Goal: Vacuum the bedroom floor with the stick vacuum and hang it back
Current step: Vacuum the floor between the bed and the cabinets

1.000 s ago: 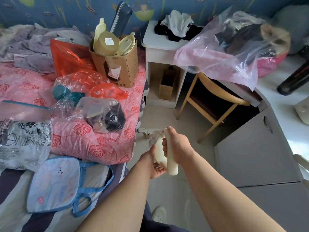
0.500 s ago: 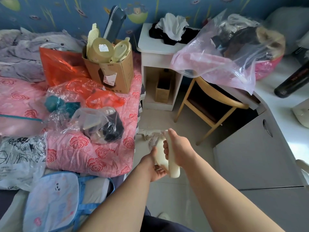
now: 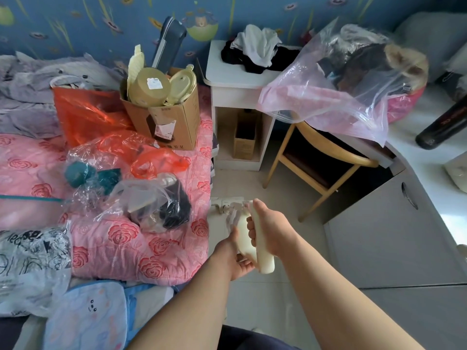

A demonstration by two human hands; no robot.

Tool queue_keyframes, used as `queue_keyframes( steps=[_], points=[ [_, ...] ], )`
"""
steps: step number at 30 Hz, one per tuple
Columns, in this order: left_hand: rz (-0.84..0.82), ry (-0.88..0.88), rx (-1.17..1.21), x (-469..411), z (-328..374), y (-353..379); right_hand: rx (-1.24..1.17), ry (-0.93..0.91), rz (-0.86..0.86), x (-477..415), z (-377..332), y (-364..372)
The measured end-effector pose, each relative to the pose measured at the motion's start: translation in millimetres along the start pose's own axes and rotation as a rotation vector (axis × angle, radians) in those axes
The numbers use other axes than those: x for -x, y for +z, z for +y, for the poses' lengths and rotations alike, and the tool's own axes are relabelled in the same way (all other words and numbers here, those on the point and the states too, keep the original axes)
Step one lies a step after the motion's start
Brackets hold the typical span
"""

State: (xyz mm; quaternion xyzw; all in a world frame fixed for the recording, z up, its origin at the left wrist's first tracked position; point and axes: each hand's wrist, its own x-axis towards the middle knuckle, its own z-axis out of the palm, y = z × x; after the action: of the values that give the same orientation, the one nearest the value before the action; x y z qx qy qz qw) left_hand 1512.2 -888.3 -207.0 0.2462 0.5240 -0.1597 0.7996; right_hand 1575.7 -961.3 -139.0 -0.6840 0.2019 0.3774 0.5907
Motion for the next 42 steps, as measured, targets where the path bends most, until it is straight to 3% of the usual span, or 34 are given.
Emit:
queue_keyframes(
  steps=[17, 42],
  points=[
    [0.009, -0.02, -0.046, -3, 32, -6, -0.045, 0.035, 0.013, -18, -10, 26],
    [0.045, 0.036, -0.029, -22, 75, 63, 0.031, 0.013, -0.027, -80, -75, 1]
  ],
)
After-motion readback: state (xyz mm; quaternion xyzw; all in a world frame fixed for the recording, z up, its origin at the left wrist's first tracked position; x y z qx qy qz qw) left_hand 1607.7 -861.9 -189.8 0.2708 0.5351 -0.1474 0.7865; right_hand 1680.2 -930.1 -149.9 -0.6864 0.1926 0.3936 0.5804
